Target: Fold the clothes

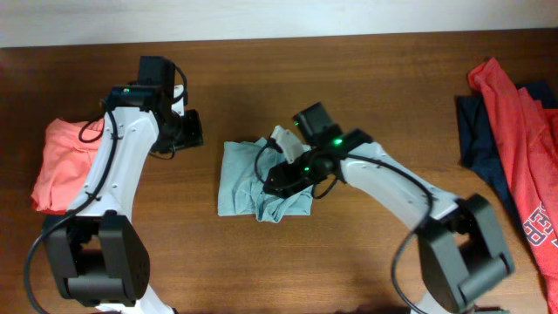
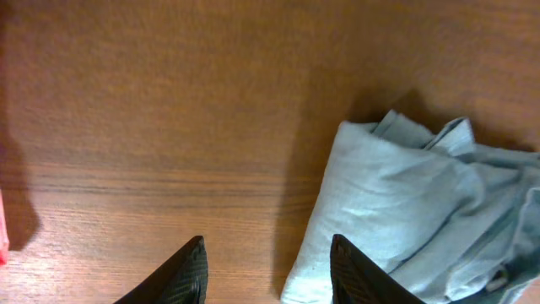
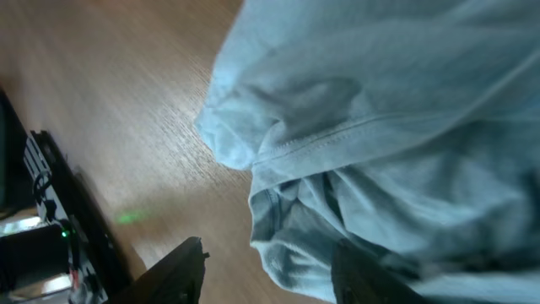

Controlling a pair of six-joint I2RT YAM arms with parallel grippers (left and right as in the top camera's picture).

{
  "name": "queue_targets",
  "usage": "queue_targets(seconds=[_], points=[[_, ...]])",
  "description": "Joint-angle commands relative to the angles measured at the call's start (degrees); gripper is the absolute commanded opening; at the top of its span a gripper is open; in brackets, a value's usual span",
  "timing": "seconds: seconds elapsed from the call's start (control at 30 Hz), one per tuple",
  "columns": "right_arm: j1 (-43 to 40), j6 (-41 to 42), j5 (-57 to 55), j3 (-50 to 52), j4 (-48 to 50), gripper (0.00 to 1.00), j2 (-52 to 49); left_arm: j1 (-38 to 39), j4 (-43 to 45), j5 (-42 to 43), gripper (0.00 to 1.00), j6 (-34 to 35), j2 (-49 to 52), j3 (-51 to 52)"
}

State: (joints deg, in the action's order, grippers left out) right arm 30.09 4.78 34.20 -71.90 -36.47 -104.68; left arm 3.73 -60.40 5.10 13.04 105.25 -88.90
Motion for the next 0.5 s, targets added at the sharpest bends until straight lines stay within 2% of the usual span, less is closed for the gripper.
queue_targets(seconds=[0.0, 0.2, 0.47], points=[[0.3, 3.3, 1.2, -0.3, 1.0, 0.52, -2.1, 0.6, 0.2, 0.0, 0.47, -1.4, 1.2, 2.0], [0.2, 3.3, 1.1, -0.3, 3.2, 0.5, -3.5, 3.7, 0.4, 1.4, 0.46, -4.9, 3.1, 2.7], [0.3, 4.8, 1.1, -0.3, 4.5, 0.5, -3.7, 6.5, 0.8, 1.2, 0.47, -5.0, 7.4, 2.7]])
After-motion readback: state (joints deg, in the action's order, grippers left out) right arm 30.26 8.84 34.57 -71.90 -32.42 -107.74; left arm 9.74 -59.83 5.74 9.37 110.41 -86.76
